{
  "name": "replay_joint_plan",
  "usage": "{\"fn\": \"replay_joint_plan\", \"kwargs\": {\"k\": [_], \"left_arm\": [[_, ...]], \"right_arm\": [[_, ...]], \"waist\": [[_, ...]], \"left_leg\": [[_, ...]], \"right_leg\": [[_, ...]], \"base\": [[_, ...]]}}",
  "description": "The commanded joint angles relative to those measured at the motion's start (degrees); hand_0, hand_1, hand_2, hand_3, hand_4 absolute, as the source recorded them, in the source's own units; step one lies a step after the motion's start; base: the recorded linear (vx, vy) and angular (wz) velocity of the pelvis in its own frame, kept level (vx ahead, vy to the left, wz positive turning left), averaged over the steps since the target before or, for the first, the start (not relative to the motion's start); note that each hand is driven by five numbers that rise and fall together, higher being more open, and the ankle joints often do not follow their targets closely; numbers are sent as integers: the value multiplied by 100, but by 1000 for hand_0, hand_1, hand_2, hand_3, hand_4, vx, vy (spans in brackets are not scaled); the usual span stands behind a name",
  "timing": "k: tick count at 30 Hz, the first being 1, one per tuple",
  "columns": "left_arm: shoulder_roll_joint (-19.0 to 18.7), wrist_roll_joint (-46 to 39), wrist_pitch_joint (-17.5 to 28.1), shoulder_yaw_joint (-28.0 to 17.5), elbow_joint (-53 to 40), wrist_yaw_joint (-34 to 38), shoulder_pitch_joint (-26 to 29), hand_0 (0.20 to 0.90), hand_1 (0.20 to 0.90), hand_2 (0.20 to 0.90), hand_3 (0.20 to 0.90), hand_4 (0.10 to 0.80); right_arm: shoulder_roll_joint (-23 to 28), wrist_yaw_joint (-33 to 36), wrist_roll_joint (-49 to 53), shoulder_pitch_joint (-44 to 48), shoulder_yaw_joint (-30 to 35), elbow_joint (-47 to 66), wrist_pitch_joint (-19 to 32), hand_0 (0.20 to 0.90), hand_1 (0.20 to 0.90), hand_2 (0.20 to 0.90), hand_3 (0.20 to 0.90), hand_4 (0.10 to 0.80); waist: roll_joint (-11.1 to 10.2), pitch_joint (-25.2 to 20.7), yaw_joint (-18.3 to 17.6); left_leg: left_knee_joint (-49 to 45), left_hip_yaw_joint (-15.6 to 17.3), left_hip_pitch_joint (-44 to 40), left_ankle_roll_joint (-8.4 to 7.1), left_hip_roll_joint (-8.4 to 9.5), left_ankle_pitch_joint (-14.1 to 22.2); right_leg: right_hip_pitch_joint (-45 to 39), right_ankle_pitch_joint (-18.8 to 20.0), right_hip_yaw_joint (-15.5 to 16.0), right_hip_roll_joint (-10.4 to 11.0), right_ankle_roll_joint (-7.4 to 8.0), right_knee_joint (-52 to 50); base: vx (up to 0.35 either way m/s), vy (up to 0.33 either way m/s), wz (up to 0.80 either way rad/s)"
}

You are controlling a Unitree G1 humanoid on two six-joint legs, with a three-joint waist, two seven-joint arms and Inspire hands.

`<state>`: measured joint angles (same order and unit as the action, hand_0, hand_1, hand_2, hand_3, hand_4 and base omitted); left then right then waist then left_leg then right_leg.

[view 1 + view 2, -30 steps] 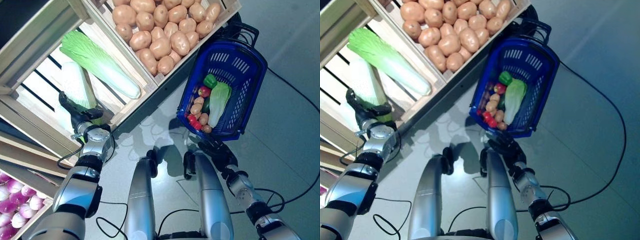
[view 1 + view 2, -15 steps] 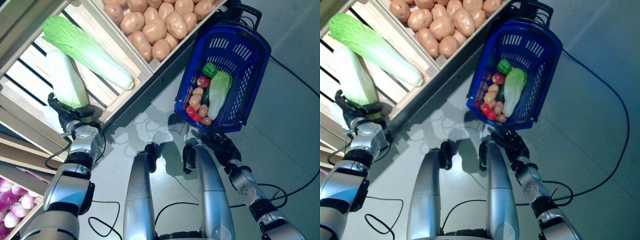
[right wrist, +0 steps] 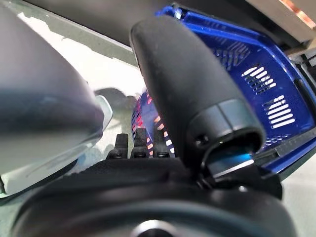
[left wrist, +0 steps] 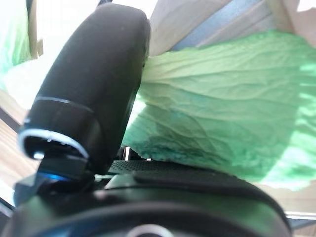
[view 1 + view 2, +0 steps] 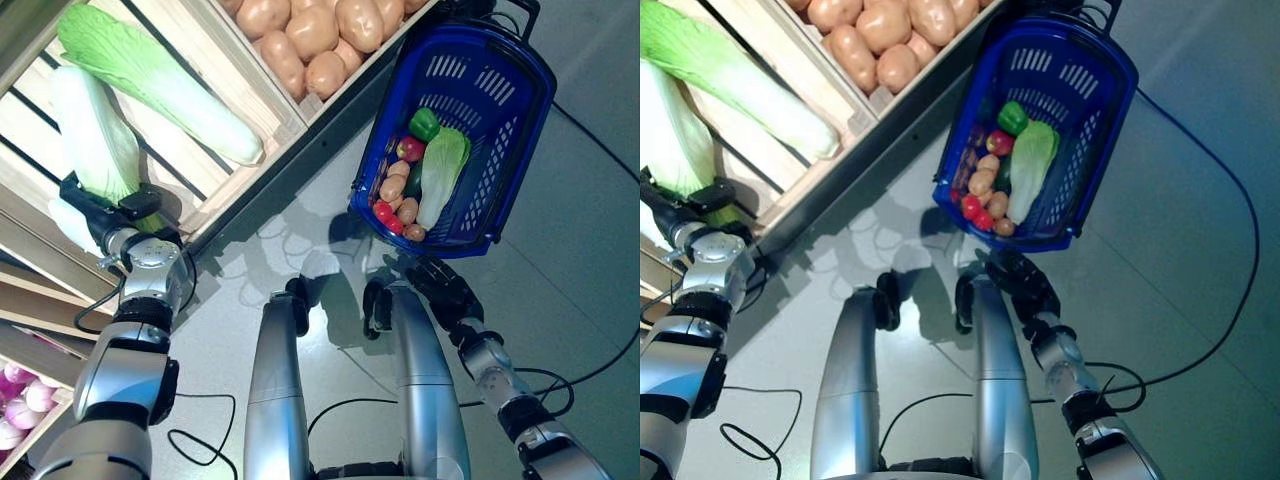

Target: Put vegetables into the basket

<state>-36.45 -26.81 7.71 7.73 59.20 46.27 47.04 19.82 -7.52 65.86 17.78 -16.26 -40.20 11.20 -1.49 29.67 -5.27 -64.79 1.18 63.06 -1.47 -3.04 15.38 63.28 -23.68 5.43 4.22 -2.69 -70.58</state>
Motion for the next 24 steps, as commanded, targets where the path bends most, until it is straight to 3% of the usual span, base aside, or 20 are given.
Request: {"fn": "replay_joint_plan", "kwargs": {"k": [1, 9, 15, 24], "left_arm": [[-49, -137, 78, 162, -9, -451, 175, 300, 300, 300, 300, 400], [-24, -463, 230, 1, -18, -725, -88, 300, 300, 300, 300, 400], [53, -500, 385, -37, -116, -1062, -480, 300, 300, 300, 300, 400], [791, -557, 940, -400, -827, -1009, -1982, 300, 300, 300, 300, 400]], "right_arm": [[-37, -69, 433, -162, 264, 489, 493, 900, 900, 900, 900, 800], [-163, -115, 513, -285, 382, 396, 533, 900, 900, 900, 900, 800], [-265, -158, 558, -484, 404, 460, 540, 900, 900, 900, 900, 800], [-482, 222, -114, -1204, 427, 1104, 915, 900, 900, 900, 900, 800]], "waist": [[-76, -65, -141], [0, -194, -185], [36, -470, -185], [95, -1197, -64]], "left_leg": [[263, 627, -722, 586, 110, 464], [709, 784, -1460, 491, 91, 441], [1429, 780, -2337, 400, 184, 286], [3222, 574, -4476, 378, 417, -165]], "right_leg": [[-613, 450, -33, -183, -194, 654], [-1258, 467, -46, -143, -151, 1050], [-2098, 538, -1, -72, -127, 1670], [-4324, 727, 223, 127, -108, 3387]], "base": [[-29, -44, 0], [-14, -53, -1], [21, -81, 1], [96, -78, 1]]}}
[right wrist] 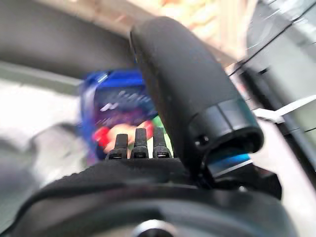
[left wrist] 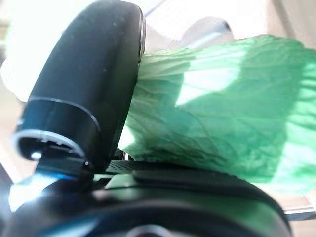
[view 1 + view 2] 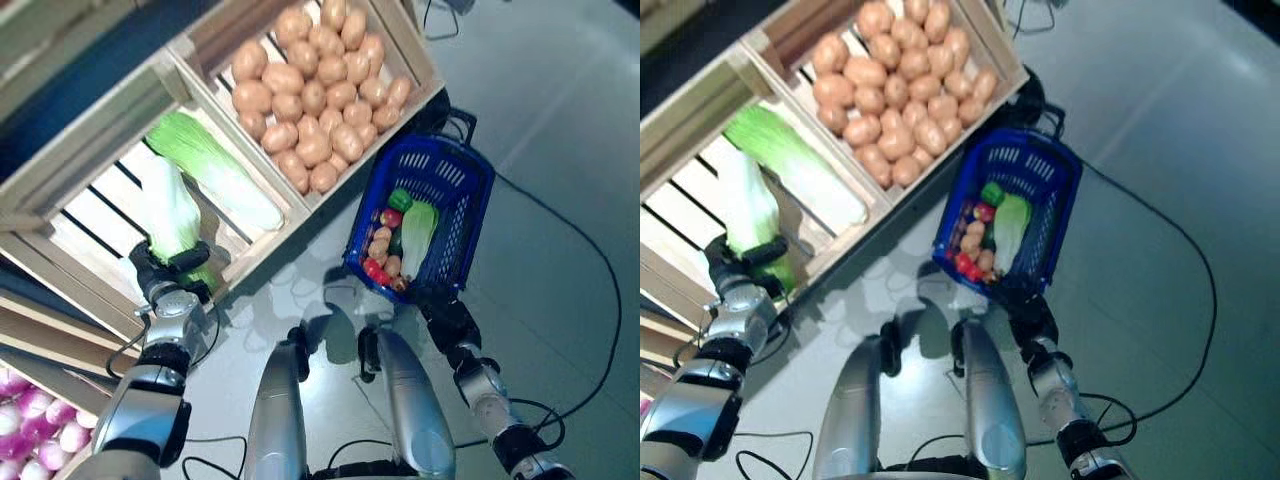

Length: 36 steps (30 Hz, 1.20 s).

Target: Put vegetables into the basket

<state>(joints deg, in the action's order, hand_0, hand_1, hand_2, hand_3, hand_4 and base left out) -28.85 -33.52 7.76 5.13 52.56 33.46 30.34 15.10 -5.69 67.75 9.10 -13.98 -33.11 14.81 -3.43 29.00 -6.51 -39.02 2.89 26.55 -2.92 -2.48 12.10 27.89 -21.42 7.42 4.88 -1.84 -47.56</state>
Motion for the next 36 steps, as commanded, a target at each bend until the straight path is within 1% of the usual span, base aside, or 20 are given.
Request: {"fn": "replay_joint_plan", "kwargs": {"k": [1, 2, 3, 5, 8, 9, 11, 15, 17, 19, 21, 23, 25, 29, 32, 36], "left_arm": [[129, 142, 1029, -163, -259, 250, -435, 300, 300, 300, 300, 400], [294, 339, 1091, -153, -458, 262, -632, 300, 300, 300, 300, 400], [422, 573, 1170, -113, -640, 346, -788, 300, 300, 300, 300, 400], [618, 1097, 1253, 19, -1081, 598, -1082, 300, 300, 300, 300, 400], [775, 1693, 1357, 121, -1665, 857, -1436, 300, 300, 300, 300, 400], [790, 1766, 1384, 120, -1724, 880, -1475, 300, 300, 300, 300, 400], [838, 2202, 1569, 94, -2158, 975, -1720, 300, 300, 300, 300, 400], [799, 2834, 1595, 116, -2653, 1021, -1930, 300, 300, 300, 300, 400], [659, 3071, 1456, 158, -2950, 896, -1973, 300, 300, 300, 300, 400], [463, 3426, 1281, 205, -3285, 627, -1998, 300, 300, 300, 300, 400], [321, 3479, 1268, 225, -3421, 365, -1966, 300, 300, 300, 300, 400], [191, 3426, 1275, 241, -3533, 97, -1877, 300, 300, 300, 300, 400], [155, 3453, 1403, 268, -3547, -49, -1800, 300, 300, 300, 300, 400], [123, 4026, 1496, 460, -3636, 70, -1594, 300, 300, 300, 300, 400], [145, 4490, 1661, 608, -3692, 154, -1613, 300, 300, 300, 300, 400], [162, 5013, 1681, 886, -3810, 241, -1562, 300, 300, 300, 300, 400]], "right_arm": [[-37, 62, -379, -390, 203, 446, 569, 900, 900, 900, 900, 800], [-92, 121, -437, -466, 211, 568, 521, 900, 900, 900, 900, 800], [-151, 111, -395, -515, 235, 677, 585, 900, 900, 900, 900, 800], [-253, 99, -523, -625, 284, 960, 539, 900, 900, 900, 900, 800], [-360, -178, -639, -726, 296, 1425, 403, 900, 900, 900, 900, 800], [-372, -230, -657, -734, 296, 1467, 391, 900, 900, 900, 900, 800], [-457, -531, -888, -736, 239, 1749, 416, 900, 900, 900, 900, 800], [-480, -961, -1238, -707, 193, 2020, 506, 900, 900, 900, 900, 800], [-322, -1143, -1736, -669, 152, 2198, 636, 900, 900, 900, 900, 800], [27, -979, -2753, -567, 111, 2489, 821, 900, 900, 900, 900, 800], [381, -807, -3181, -438, 158, 2609, 857, 900, 900, 900, 900, 800], [660, -810, -3033, -272, 278, 2688, 694, 900, 900, 900, 900, 800], [709, -948, -2797, -181, 343, 2714, 572, 900, 900, 900, 900, 800], [564, -1211, -2020, 11, 317, 2765, 273, 900, 900, 900, 900, 800], [358, -1569, -1496, 2, 291, 2896, 123, 900, 900, 900, 900, 800], [116, -1989, -909, 11, 152, 3103, -86, 900, 900, 900, 900, 800]], "waist": [[297, -1181, 76], [315, -1273, 104], [330, -1352, 131], [362, -1505, 180], [399, -1725, 265], [402, -1740, 274], [396, -1900, 348], [371, -2107, 426], [350, -2208, 475], [314, -2331, 546], [284, -2409, 583], [250, -2477, 613], [226, -2510, 623], [208, -2561, 650], [196, -2593, 643], [188, -2640, 653]], "left_leg": [[789, 390, -986, 519, 365, 123], [1007, 370, -1223, 512, 364, 57], [1201, 352, -1420, 509, 365, 0], [1619, 296, -1803, 509, 381, -113], [2184, 215, -2261, 506, 419, -273], [2257, 202, -2318, 505, 424, -297], [2788, 137, -2700, 493, 445, -445], [3342, 63, -3016, 485, 447, -618], [3600, 14, -3142, 481, 440, -701], [3920, -31, -3293, 464, 424, -810], [4182, -44, -3411, 451, 405, -893], [4402, -66, -3499, 436, 381, -966], [4402, -94, -3476, 420, 375, -945], [4402, -78, -3437, 423, 363, -928], [4402, 39, -3498, 457, 335, -889], [4402, 75, -3547, 474, 328, -826]], "right_leg": [[-964, 524, 54, 62, -188, 1238], [-1231, 568, 95, 53, -178, 1485], [-1453, 617, 130, 45, -159, 1711], [-1887, 739, 185, 13, -114, 2193], [-2418, 929, 234, -55, -51, 2855], [-2481, 957, 239, -64, -44, 2934], [-2905, 1145, 289, -127, 8, 3506], [-3241, 1385, 329, -186, 69, 4071], [-3381, 1497, 333, -217, 94, 4342], [-3524, 1629, 359, -251, 136, 4635], [-3623, 1714, 381, -282, 166, 4837], [-3718, 1807, 410, -316, 195, 5034], [-3799, 1906, 439, -329, 214, 5225], [-3739, 1939, 421, -327, 242, 5256], [-3778, 1942, 405, -331, 242, 5256], [-3820, 1907, 395, -345, 239, 5256]], "base": [[119, -86, 1], [105, -84, 0], [115, -87, 3], [105, -82, 13], [74, -68, 5], [76, -86, 0], [48, -99, 6], [12, -77, 16], [-3, -70, 8], [-7, -82, 11], [-8, -75, 11], [-19, -74, 17], [-42, -62, 13], [-46, -42, 0], [5, -22, -1], [3, -12, -2]]}}
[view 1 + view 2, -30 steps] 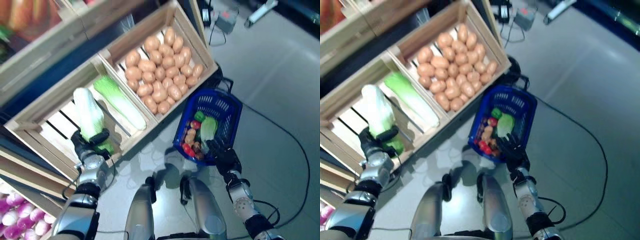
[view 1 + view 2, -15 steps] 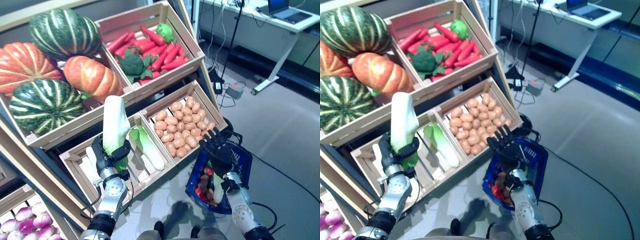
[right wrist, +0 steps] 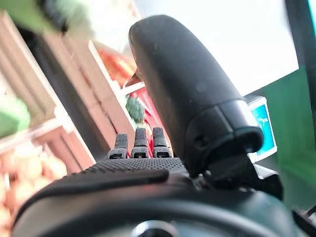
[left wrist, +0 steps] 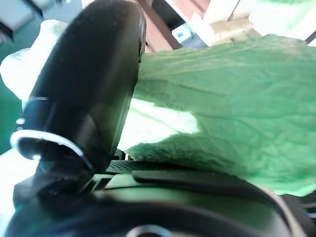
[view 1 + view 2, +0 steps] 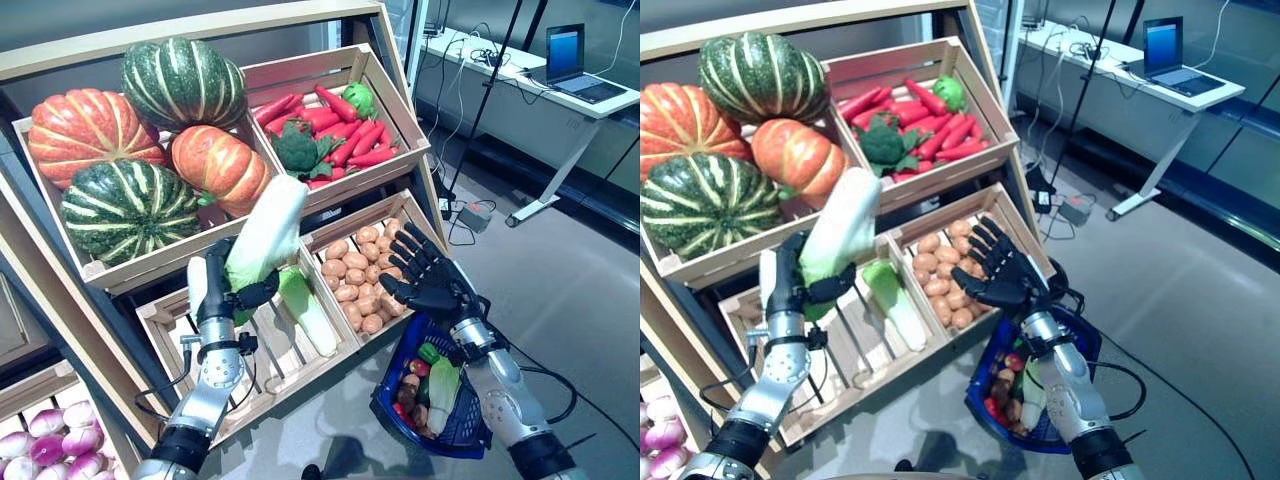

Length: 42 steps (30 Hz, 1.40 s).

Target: Put vegetables into the basket

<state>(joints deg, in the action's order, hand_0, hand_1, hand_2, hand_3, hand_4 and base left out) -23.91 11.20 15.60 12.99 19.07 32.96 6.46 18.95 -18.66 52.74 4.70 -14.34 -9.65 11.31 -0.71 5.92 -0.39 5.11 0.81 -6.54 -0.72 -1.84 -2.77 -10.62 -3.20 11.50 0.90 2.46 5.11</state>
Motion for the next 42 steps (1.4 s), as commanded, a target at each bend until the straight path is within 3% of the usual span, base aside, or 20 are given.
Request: {"fn": "replay_joint_plan", "kwargs": {"k": [1, 13, 23, 30, 42], "left_arm": [[-338, 663, 939, 171, -444, 322, 869, 300, 300, 300, 300, 400], [-405, 1645, 1421, 550, -527, 1168, 1097, 300, 300, 300, 300, 400], [-338, 1989, 1355, 826, -489, 1473, 1278, 300, 300, 300, 300, 400], [-318, 2183, 1283, 813, -502, 1911, 1286, 300, 300, 300, 300, 400], [-224, 1930, 986, 411, -280, 2360, 1085, 300, 300, 300, 300, 400]], "right_arm": [[-316, -779, 754, 483, 152, 803, 210, 900, 900, 900, 900, 800], [-670, -1249, 1991, 597, -275, 1118, -228, 900, 900, 900, 900, 800], [-825, -1296, 2294, 731, -500, 1160, -392, 900, 900, 900, 900, 800], [-808, -986, 2173, 725, -484, 1079, -307, 900, 900, 900, 900, 800], [-784, -849, 2148, 523, -341, 989, -212, 900, 900, 900, 900, 800]], "waist": [[-88, -344, 39], [-139, -423, 68], [-160, -399, 63], [-174, -418, 47], [-185, -385, 7]], "left_leg": [[-11, 283, -244, 254, 265, 666], [-11, 341, -296, 256, 239, 717], [-11, 350, -334, 260, 224, 745], [-11, 344, -351, 260, 219, 757], [-11, 335, -355, 261, 212, 742]], "right_leg": [[24, 83, -20, 51, -185, -11], [-9, 61, -73, 52, -164, -11], [-36, 52, -117, 55, -154, -11], [-46, 45, -154, 50, -156, -11], [-35, 60, -202, 49, -159, -11]], "base": [[12, -16, -5], [8, -4, -2], [0, 0, 0], [3, 0, 0], [0, 0, 0]]}}
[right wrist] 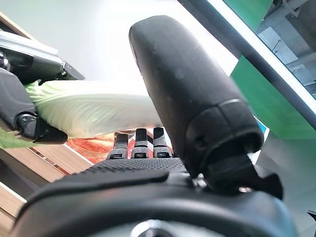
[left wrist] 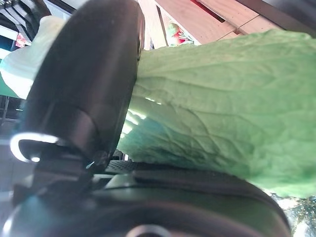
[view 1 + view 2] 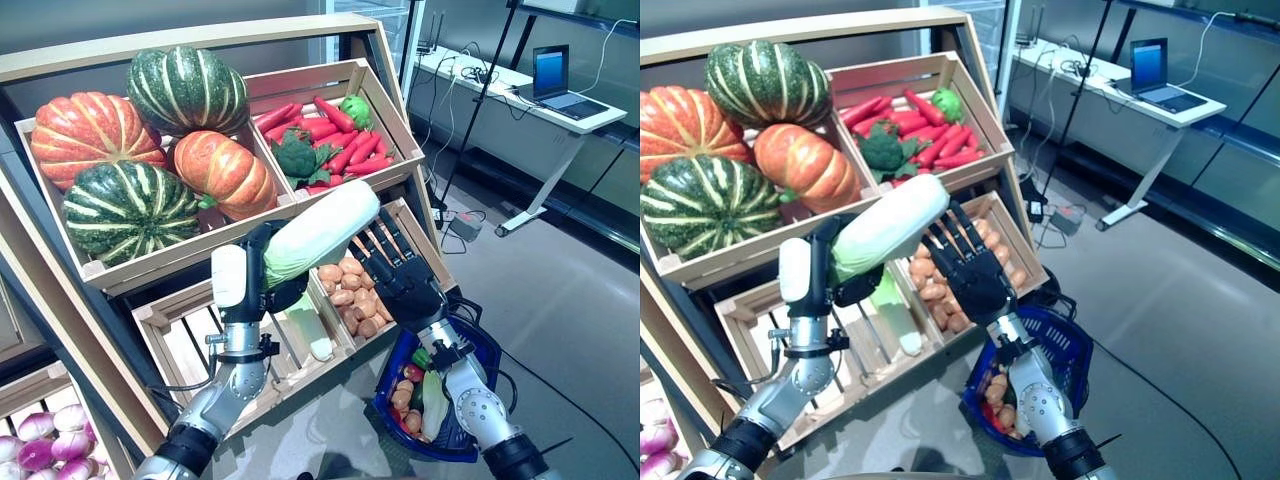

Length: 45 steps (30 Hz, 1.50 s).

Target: Put vegetables into the basket

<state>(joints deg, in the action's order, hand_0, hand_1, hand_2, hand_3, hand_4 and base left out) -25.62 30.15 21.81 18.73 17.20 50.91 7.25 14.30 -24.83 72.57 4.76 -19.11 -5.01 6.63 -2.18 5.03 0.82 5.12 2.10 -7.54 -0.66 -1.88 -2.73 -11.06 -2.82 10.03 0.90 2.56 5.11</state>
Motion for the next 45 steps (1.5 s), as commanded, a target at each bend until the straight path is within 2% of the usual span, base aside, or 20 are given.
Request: {"fn": "replay_joint_plan", "kwargs": {"k": [1, 13, 34, 45], "left_arm": [[-55, 57, 338, -182, -92, 598, 994, 300, 300, 300, 300, 400], [-56, 235, 457, -260, -67, 564, 973, 300, 300, 300, 300, 400], [-6, 335, 910, 565, -106, -101, 1003, 300, 300, 300, 300, 400], [22, 387, 1026, 1058, -220, -327, 1079, 300, 300, 300, 300, 400]], "right_arm": [[-313, -202, 165, 499, 145, 530, 264, 900, 900, 900, 900, 800], [-358, -380, 216, 445, 214, 504, 406, 900, 900, 900, 900, 800], [-340, 101, -120, 1259, 367, 872, 963, 900, 900, 900, 900, 800], [-394, 201, -72, 1365, 306, 644, 950, 900, 900, 900, 900, 800]], "waist": [[-35, -298, -118], [-5, -277, -146], [-64, -234, -13], [-69, -227, -8]], "left_leg": [[-12, 210, -252, 255, 214, 741], [-12, 226, -268, 256, 208, 744], [-12, 181, -245, 276, 205, 773], [-12, 182, -244, 286, 197, 787]], "right_leg": [[14, 21, -58, 50, -165, -11], [15, 31, -76, 66, -155, -11], [23, 30, -61, 61, -166, -11], [22, 30, -71, 63, -149, -11]], "base": [[0, 0, 0], [-5, 3, -1], [0, 0, 0], [0, 0, 0]]}}
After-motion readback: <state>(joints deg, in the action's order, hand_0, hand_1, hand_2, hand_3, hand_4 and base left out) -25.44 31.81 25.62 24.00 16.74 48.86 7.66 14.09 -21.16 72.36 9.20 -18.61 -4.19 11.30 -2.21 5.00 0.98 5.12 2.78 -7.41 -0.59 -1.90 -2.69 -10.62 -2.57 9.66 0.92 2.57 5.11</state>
